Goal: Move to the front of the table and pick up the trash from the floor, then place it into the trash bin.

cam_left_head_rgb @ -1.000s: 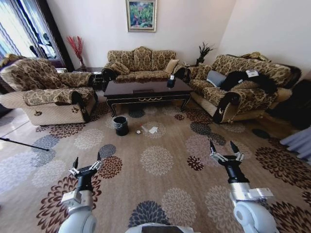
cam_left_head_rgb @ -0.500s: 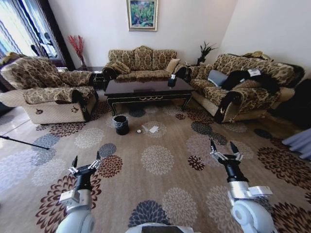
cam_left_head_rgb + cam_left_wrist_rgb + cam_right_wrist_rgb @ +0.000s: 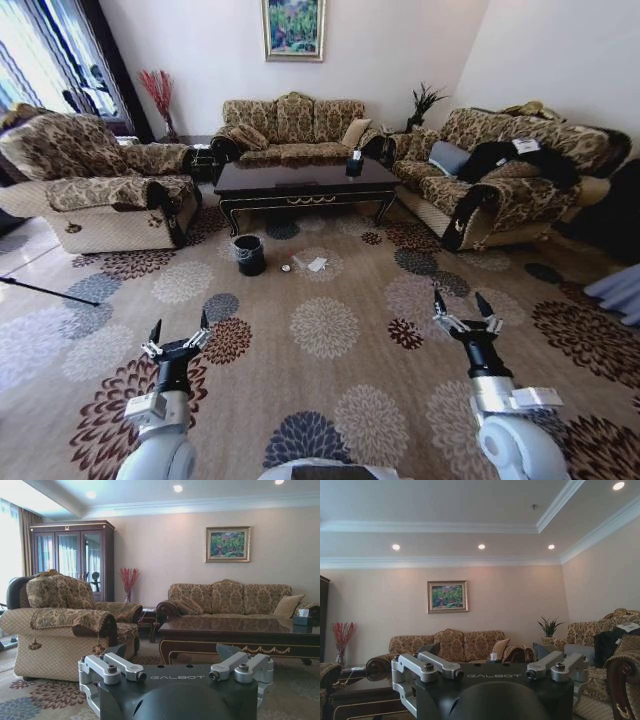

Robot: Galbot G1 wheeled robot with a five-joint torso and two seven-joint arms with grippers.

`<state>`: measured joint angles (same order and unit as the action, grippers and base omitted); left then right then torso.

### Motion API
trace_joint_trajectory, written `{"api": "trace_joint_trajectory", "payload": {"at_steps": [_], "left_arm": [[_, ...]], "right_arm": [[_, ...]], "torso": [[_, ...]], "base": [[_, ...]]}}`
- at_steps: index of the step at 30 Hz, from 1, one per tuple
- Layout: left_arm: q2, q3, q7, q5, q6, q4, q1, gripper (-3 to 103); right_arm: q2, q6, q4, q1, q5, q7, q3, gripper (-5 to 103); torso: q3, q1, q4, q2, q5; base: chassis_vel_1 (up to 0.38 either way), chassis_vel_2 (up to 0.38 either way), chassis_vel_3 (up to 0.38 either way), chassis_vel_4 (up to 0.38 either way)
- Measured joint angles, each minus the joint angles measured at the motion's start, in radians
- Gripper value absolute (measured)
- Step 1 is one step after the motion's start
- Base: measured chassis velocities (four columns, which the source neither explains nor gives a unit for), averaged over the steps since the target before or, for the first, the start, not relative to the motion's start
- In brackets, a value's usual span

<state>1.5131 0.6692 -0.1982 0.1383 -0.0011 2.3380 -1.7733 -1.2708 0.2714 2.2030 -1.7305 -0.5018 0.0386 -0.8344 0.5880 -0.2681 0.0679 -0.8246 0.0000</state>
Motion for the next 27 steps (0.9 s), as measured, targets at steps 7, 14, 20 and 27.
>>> {"api": "trace_joint_trajectory", "payload": {"at_steps": [7,14,20,27], "left_arm": [[0.006,0.001,0.025,-0.038,-0.01,0.014,-0.018,100],[0.002,0.0,0.034,-0.041,-0.007,0.009,-0.021,100],[-0.055,0.016,0.049,-0.002,0.035,-0.036,0.02,100],[-0.127,0.03,0.056,0.015,0.057,-0.085,0.077,100]], "right_arm": [[-0.006,-0.011,0.007,-0.024,0.139,-0.006,-0.034,100],[-0.012,-0.037,0.01,-0.011,0.157,-0.027,-0.03,100],[0.04,-0.022,-0.054,-0.005,0.16,-0.01,-0.051,100],[0.136,0.03,-0.106,-0.012,0.222,0.054,-0.062,100]], "torso": [[-0.021,0.016,0.0001,0.036,0.0],[-0.035,0.026,-0.0001,0.061,0.0],[-0.053,0.038,0.0002,0.091,0.0003],[-0.071,0.051,0.0,0.123,0.0]], "base": [[0.0,0.0,0.0,0.0],[0.0,0.0,0.0,0.0],[0.0,0.0,0.0,0.0],[0.0,0.0,0.0,0.0]]}}
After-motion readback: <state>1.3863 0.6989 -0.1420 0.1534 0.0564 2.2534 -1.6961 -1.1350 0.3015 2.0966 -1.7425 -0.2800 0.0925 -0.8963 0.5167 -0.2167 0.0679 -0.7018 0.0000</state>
